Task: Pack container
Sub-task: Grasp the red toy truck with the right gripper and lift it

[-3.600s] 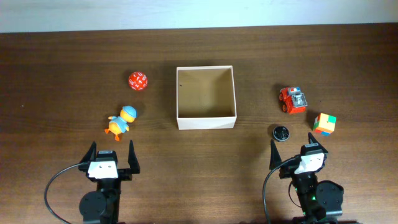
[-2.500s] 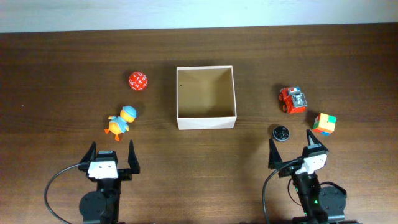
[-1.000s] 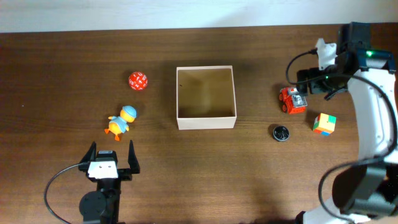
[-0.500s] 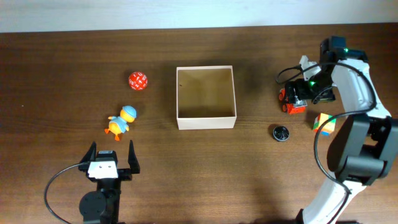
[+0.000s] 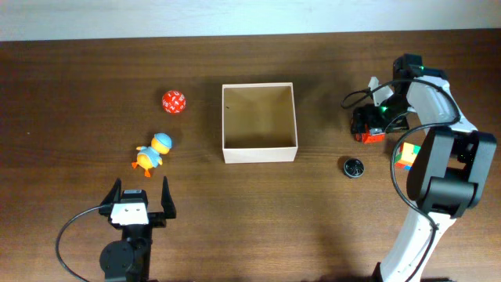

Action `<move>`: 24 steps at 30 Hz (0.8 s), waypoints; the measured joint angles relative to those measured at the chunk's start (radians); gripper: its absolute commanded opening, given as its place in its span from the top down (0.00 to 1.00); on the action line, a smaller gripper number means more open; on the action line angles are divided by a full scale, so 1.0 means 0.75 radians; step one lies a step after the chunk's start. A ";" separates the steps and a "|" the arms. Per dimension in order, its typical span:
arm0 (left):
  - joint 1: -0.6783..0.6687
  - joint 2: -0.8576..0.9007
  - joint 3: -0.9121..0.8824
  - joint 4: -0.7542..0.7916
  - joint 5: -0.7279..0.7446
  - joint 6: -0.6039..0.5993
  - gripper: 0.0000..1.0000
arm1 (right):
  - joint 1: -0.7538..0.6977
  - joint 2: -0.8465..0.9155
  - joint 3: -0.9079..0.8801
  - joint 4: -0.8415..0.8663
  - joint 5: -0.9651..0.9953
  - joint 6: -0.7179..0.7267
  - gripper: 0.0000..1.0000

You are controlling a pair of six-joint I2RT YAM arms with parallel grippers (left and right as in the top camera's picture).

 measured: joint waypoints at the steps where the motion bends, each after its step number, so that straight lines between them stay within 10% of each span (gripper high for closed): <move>1: 0.000 0.000 0.000 0.000 0.000 0.000 0.01 | 0.000 0.002 0.000 0.002 0.000 -0.004 0.22; 24: 0.000 0.000 0.000 0.000 0.000 0.000 0.01 | 0.008 0.013 0.018 0.032 0.086 -0.030 0.53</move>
